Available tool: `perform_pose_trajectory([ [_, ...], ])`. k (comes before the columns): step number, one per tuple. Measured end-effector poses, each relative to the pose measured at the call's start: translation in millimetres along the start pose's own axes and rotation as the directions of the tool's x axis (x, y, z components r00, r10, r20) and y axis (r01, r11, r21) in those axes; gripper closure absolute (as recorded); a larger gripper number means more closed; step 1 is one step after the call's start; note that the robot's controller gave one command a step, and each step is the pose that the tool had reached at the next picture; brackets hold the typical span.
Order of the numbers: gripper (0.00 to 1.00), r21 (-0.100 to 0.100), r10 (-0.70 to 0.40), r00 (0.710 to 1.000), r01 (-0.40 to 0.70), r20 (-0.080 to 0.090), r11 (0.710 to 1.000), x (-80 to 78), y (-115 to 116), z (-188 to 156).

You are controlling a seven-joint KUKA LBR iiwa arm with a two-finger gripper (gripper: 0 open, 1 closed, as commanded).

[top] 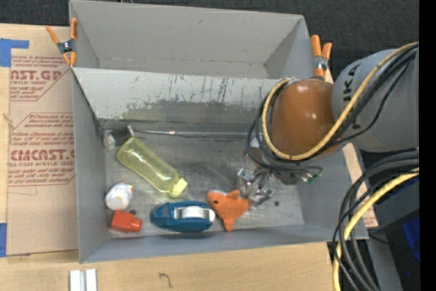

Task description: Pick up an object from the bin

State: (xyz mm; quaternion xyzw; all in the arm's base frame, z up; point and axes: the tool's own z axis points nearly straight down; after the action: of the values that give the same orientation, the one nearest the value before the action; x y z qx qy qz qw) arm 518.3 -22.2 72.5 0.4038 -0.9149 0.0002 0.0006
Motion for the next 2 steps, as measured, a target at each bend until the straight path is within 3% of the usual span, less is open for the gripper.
perform_pose_trajectory([
  [1, 1.00, 0.000, 0.000, 1.000, 0.000, 0.000, 1.000, 0.0, 0.0, 0.0],
  [2, 1.00, -0.004, -0.023, 1.000, 0.023, 0.001, 1.000, -3.3, 8.9, -27.3],
])
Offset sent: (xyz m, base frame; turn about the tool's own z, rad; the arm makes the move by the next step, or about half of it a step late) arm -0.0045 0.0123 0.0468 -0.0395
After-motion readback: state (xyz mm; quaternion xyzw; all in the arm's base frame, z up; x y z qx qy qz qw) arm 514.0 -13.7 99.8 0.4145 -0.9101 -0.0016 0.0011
